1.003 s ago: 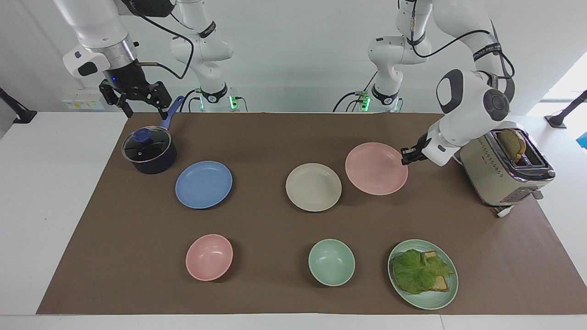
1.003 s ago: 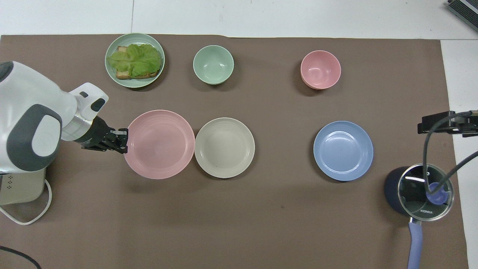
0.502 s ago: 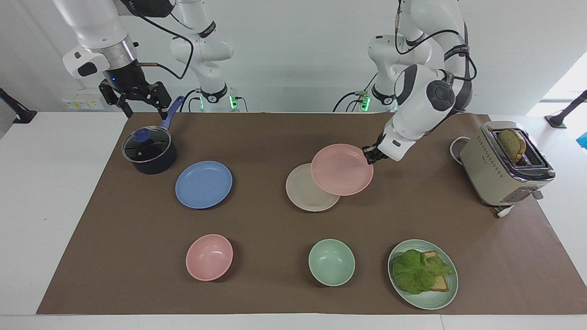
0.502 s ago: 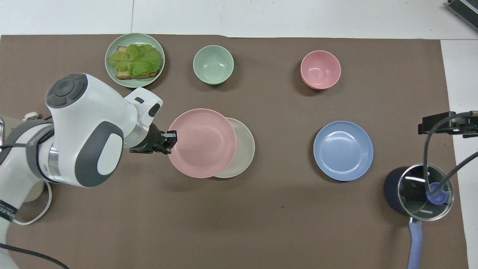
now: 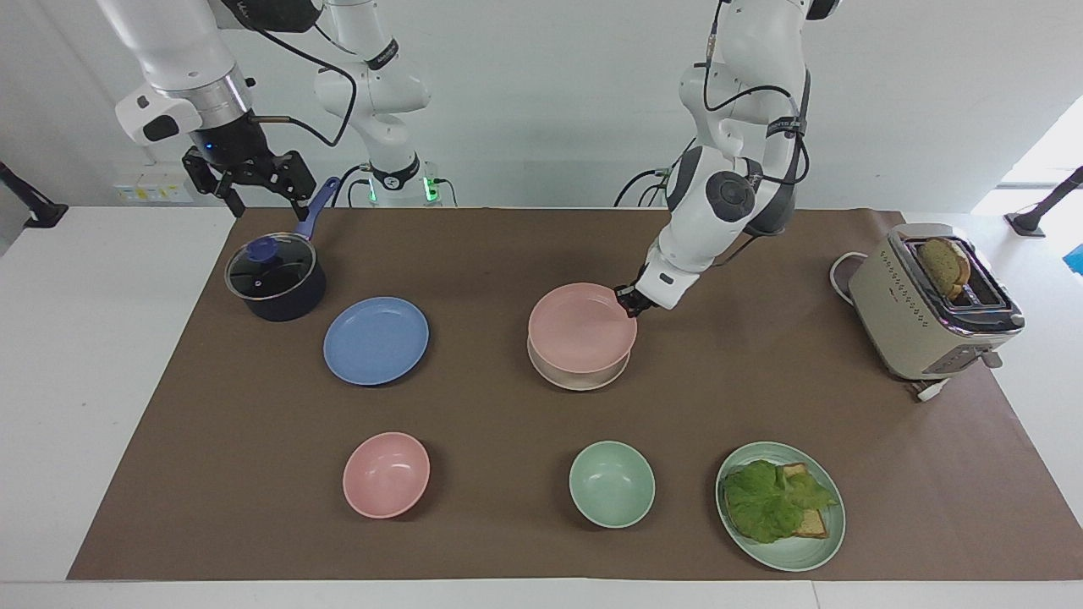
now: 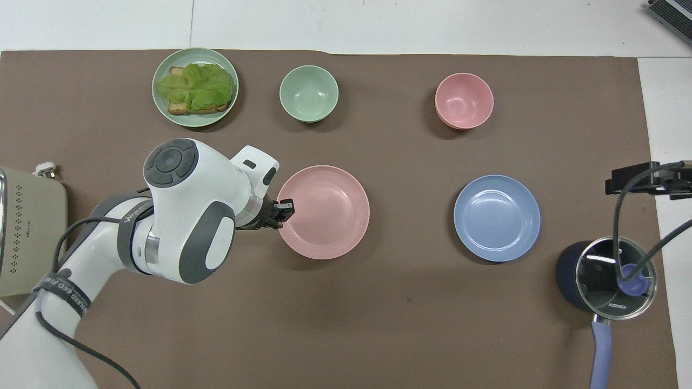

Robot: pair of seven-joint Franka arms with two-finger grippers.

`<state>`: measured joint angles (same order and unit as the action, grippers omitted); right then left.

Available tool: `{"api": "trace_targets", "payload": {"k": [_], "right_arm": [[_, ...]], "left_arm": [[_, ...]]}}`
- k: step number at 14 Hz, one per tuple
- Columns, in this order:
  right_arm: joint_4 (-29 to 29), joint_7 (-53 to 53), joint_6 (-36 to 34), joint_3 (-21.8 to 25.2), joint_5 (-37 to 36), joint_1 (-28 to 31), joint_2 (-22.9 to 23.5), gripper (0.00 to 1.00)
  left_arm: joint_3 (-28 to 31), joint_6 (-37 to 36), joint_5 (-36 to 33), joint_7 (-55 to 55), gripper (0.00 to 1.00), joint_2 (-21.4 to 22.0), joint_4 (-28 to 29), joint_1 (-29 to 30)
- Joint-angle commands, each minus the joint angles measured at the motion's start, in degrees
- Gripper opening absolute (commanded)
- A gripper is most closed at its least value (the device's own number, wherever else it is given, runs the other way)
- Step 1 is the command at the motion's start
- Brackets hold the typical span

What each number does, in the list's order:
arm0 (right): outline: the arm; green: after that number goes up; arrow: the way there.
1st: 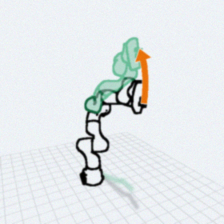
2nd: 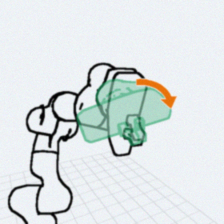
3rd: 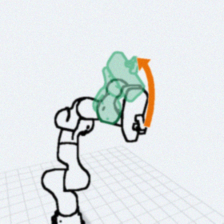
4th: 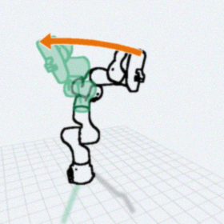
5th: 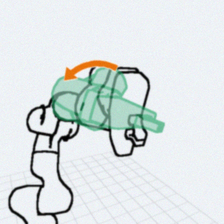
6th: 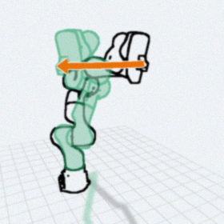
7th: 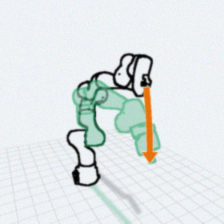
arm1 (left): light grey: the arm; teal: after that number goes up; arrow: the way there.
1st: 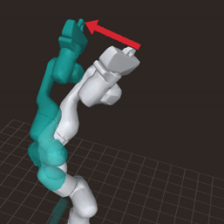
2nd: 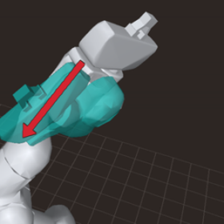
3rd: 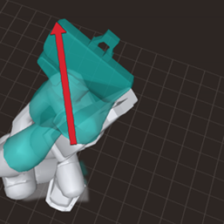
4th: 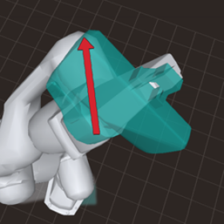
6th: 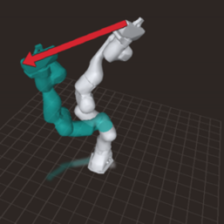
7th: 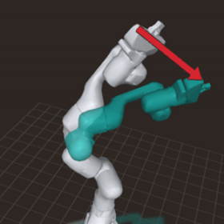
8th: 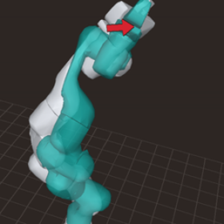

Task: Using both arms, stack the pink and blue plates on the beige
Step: 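Lower the pink plate onto the beige plate with the left gripper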

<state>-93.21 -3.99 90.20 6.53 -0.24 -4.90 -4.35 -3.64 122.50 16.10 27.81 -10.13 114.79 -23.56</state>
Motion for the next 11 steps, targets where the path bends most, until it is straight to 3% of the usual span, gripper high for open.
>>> {"api": "trace_targets", "payload": {"k": [1, 5, 6, 7, 8, 11], "right_arm": [[-1.7, -0.5, 0.2, 0.0, 0.0, 0.2, -1.6, 1.00], [-2.1, -0.5, 0.2, 0.0, 0.0, 0.2, -1.9, 1.00], [-2.2, -0.6, 0.2, 0.0, 0.0, 0.2, -1.9, 1.00], [-2.2, -0.6, 0.2, 0.0, 0.0, 0.2, -1.9, 1.00], [-2.2, -0.6, 0.3, 0.0, 0.0, 0.2, -1.9, 1.00], [-1.6, -0.6, 0.3, 0.1, 0.0, 0.3, -1.6, 1.00]], "left_arm": [[0.9, 4.2, 1.2, 0.3, 0.00, -0.3, 1.8, -1.6], [0.9, 4.7, 1.2, -0.2, 0.00, -1.0, 1.9, -1.8], [0.9, 4.7, 1.2, -0.4, 0.16, -1.1, 1.8, -1.8], [0.9, 4.8, 1.2, -0.5, 0.74, -1.1, 1.8, -1.9], [1.0, 4.9, 1.2, -0.3, 1.00, -1.2, 1.6, -1.8], [1.1, 3.9, 1.1, 0.1, 1.00, -1.6, -0.1, -1.7]]}}
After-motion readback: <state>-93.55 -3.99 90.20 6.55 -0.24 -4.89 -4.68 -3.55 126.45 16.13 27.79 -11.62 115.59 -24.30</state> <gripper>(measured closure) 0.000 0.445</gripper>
